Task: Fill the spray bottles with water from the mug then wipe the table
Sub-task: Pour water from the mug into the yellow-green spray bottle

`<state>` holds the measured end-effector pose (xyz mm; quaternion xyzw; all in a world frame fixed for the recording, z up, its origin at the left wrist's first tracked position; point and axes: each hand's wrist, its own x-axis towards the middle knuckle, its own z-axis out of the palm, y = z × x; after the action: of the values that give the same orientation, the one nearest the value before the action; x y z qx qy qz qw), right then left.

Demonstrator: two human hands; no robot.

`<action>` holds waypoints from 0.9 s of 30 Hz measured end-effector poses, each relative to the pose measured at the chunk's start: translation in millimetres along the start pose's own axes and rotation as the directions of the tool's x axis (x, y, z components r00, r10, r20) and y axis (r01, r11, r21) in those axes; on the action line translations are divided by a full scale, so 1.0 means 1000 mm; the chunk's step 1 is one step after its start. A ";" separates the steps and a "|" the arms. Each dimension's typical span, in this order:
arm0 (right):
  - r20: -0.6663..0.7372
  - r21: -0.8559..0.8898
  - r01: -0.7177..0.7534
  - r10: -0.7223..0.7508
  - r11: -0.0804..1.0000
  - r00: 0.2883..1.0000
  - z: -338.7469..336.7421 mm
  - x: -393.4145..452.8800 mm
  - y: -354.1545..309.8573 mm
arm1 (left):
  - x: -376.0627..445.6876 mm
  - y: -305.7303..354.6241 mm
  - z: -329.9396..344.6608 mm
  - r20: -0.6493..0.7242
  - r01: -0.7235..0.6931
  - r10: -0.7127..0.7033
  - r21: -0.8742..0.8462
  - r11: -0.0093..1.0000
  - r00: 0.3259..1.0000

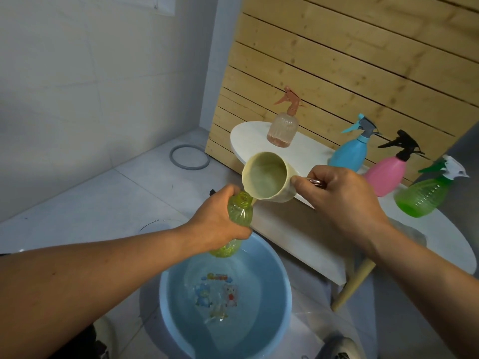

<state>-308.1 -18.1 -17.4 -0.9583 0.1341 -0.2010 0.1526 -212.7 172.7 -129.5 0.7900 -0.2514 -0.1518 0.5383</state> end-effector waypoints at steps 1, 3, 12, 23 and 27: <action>0.012 0.016 -0.015 0.015 1.000 1.000 0.000 0.000 0.000 | 0.000 0.000 0.000 0.000 -0.002 0.002 -0.003 1.000 1.000; 0.062 0.123 -0.103 0.096 0.987 0.993 0.002 0.002 0.002 | -0.001 0.000 -0.001 -0.004 0.000 0.000 -0.014 1.000 1.000; 0.288 0.450 -0.464 0.367 0.763 0.884 0.042 -0.004 0.026 | -0.002 0.003 -0.003 -0.062 -0.017 0.014 -0.056 0.998 0.998; 0.252 -0.351 0.013 0.081 0.936 0.964 0.131 -0.037 0.074 | 0.003 0.003 -0.006 -0.096 0.001 -0.007 -0.064 0.998 0.995; 0.245 -0.521 0.254 -0.143 0.815 0.959 0.148 -0.045 0.080 | 0.003 0.006 -0.006 -0.091 0.002 -0.008 -0.063 0.998 0.996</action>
<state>-299.9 -42.2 -190.1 -0.9853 0.0691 -0.0744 -0.1370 -208.5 174.0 -121.7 0.7794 -0.2195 -0.1249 0.5734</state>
